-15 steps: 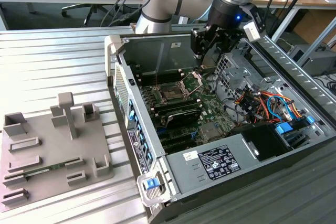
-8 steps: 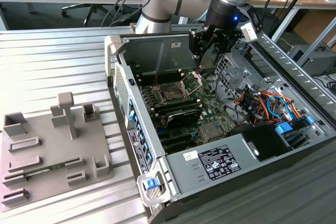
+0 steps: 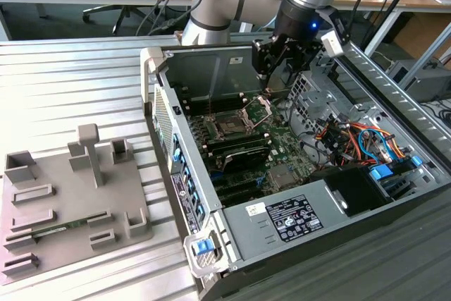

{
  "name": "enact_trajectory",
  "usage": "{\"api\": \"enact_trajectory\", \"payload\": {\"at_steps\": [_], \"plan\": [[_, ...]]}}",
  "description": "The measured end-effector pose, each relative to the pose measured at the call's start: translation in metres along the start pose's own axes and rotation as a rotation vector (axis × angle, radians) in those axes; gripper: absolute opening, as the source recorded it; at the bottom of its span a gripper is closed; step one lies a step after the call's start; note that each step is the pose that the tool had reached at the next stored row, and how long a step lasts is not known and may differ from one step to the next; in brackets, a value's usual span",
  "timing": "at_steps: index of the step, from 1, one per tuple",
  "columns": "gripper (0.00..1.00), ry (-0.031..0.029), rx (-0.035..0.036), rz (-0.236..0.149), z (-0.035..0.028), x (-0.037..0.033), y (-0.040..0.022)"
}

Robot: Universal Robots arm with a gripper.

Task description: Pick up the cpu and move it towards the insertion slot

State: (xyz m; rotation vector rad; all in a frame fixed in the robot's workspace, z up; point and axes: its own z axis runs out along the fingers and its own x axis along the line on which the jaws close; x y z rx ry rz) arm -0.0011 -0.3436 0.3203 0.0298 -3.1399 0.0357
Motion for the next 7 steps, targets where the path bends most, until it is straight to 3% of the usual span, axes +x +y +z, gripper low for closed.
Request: {"api": "enact_trajectory", "payload": {"at_steps": [7], "plan": [[0.55, 0.0001, 0.0001, 0.000, 0.0010, 0.0007, 0.0009]]}}
